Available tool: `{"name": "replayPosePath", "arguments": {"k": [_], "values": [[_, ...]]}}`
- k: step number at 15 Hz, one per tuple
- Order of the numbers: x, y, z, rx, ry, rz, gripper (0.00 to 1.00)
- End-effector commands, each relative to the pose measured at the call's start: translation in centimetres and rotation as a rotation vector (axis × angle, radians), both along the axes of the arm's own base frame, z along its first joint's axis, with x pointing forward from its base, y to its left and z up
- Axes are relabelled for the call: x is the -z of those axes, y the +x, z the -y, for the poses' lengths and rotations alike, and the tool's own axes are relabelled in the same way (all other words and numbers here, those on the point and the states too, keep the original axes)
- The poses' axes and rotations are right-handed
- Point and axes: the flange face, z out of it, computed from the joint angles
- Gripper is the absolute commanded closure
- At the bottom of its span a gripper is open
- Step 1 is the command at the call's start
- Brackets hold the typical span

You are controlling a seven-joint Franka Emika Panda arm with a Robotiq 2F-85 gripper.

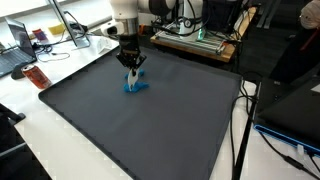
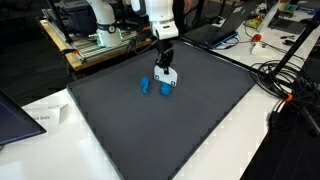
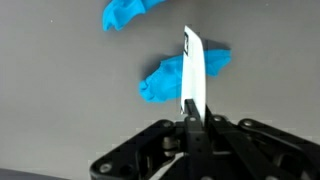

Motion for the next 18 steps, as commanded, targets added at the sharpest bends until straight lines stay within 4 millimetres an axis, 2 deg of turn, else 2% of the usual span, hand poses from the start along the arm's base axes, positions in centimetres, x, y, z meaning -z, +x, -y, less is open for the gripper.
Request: {"name": "replayPosePath", "arguments": {"k": [1,9,18], "values": [[1.2,1.0,-0.2,-0.013,-0.017,-0.009,0.99],[3.4,1.9,-0.6,-0.037,-0.028,-0.044,0.99],[6.2,2.3,-0.4,-0.029,0.044,-0.050,0.99]]}}
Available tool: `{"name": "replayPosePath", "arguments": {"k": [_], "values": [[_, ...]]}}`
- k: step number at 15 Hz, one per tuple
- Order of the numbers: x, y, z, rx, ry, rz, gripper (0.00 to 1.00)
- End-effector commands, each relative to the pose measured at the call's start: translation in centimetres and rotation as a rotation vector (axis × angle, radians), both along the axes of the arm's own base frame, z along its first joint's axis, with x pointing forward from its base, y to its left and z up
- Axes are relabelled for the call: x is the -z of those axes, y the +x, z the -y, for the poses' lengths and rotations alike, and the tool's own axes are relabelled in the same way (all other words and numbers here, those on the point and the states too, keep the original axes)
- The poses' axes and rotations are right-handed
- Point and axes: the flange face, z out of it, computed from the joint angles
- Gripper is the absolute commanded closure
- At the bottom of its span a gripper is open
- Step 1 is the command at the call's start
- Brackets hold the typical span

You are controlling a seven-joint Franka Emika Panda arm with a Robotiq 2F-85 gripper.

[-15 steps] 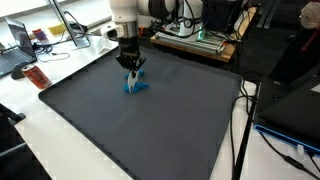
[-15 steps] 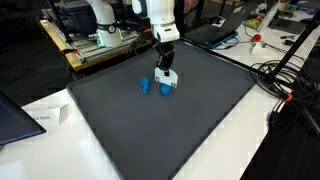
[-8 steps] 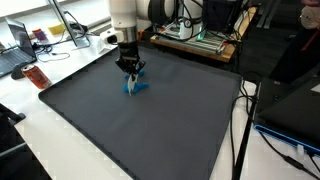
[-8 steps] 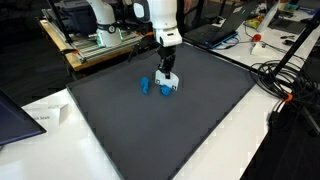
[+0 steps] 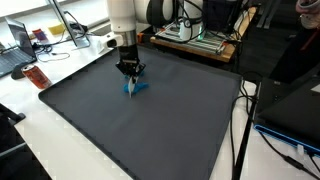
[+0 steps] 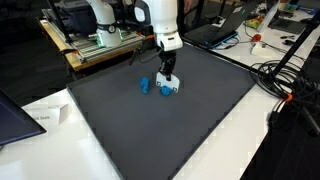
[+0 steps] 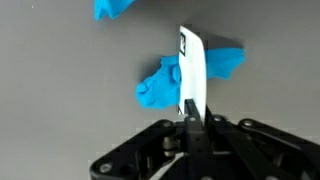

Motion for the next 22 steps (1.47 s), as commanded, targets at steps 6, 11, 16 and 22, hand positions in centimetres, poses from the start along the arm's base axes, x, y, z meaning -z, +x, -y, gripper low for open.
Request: {"name": "replayPosePath", "arguments": {"k": [6,11,16,22], "values": [[2.5,1.2,0.1,0.044,0.078,0.013,0.99],[0.5,2.4,-0.9,0.033,0.009,0.065,0.99],[-0.3,3.5,-0.7,0.089,-0.124,0.084,0.99],[-2.3,2.6,-1.3,0.080,-0.112,0.043,0.99]]}}
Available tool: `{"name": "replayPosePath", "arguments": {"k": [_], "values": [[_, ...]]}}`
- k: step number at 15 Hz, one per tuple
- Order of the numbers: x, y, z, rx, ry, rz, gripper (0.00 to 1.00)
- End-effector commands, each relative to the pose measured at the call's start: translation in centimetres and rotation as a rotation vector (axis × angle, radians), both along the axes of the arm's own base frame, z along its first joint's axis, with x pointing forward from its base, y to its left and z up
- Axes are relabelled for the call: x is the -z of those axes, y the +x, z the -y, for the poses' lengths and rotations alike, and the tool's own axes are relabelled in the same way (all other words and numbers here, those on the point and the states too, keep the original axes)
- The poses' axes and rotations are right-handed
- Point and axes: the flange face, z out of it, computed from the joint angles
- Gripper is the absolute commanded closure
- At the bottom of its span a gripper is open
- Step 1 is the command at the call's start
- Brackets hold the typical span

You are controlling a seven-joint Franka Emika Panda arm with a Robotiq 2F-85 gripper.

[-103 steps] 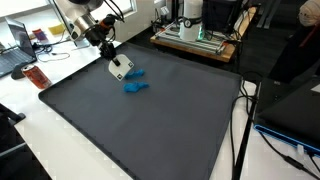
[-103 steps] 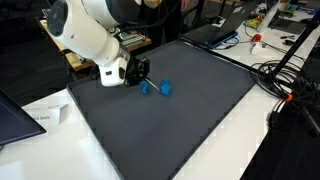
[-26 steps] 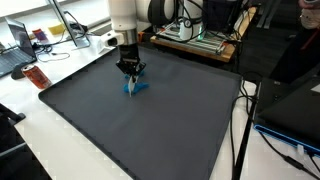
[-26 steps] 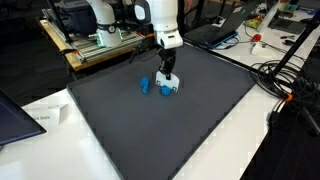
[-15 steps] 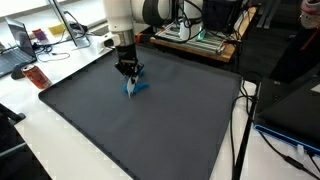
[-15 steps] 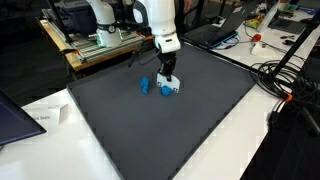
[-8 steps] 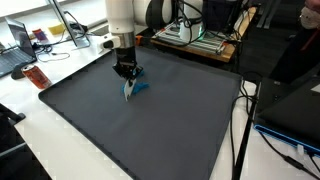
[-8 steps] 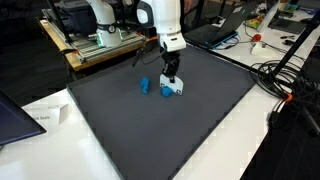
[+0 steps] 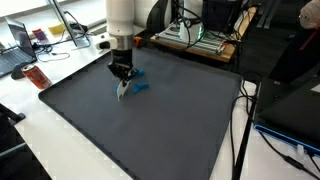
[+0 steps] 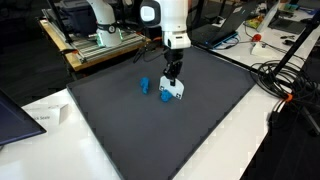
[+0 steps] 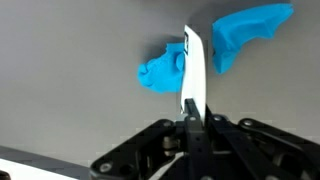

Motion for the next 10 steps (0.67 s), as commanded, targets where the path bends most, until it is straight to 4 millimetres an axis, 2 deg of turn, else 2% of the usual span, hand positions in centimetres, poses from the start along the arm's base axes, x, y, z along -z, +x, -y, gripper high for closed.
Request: {"name": "replayPosePath", "arguments": {"k": [1,4,7,10], "values": [[-2.1,-0.8,-0.8,-0.025,0.025,-0.042,0.99],[-4.2,-1.3,-1.3,-0.013,0.037,-0.063,0.99],[-6.5,-1.6,-0.8,0.019,0.011,-0.057,0.99],[-7.7,-1.8,-0.4,0.078,-0.052,-0.078,0.99]]}}
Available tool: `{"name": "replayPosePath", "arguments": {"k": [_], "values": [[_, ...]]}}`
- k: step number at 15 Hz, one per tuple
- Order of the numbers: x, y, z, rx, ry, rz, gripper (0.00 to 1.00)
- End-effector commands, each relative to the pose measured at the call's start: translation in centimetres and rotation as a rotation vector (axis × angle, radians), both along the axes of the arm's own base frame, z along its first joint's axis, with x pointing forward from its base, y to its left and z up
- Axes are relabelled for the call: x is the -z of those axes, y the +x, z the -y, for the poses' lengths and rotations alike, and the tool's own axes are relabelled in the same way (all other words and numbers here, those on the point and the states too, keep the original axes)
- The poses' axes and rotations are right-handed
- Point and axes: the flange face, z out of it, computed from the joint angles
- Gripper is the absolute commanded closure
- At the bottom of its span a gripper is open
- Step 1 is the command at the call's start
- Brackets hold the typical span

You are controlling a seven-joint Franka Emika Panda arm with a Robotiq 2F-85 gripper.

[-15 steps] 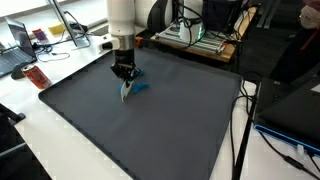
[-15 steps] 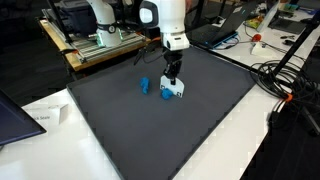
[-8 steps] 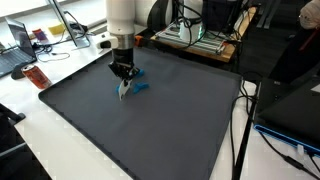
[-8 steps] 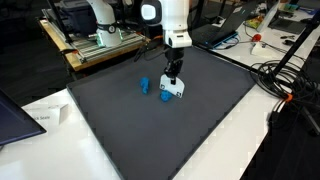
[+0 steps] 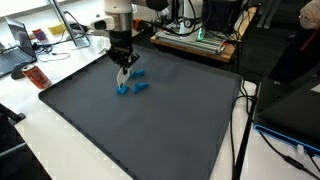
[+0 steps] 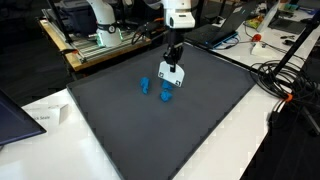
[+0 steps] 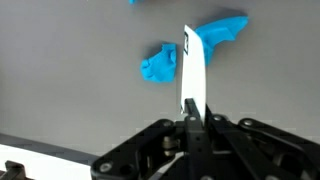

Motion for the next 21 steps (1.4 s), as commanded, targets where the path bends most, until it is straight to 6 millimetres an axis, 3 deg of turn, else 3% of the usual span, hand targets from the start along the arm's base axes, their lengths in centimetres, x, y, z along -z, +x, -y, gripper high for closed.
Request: {"name": "replayPosePath", "arguments": {"k": [1,4,14,21], "values": [[-1.5,-1.2,0.5,0.078,-0.075,-0.029,0.99],[-1.5,-1.3,0.1,0.149,-0.150,-0.018,0.99],[0.0,-1.6,-4.4,0.303,-0.390,0.026,0.99],[2.3,-0.8,-5.3,0.395,-0.487,0.026,0.99]]}}
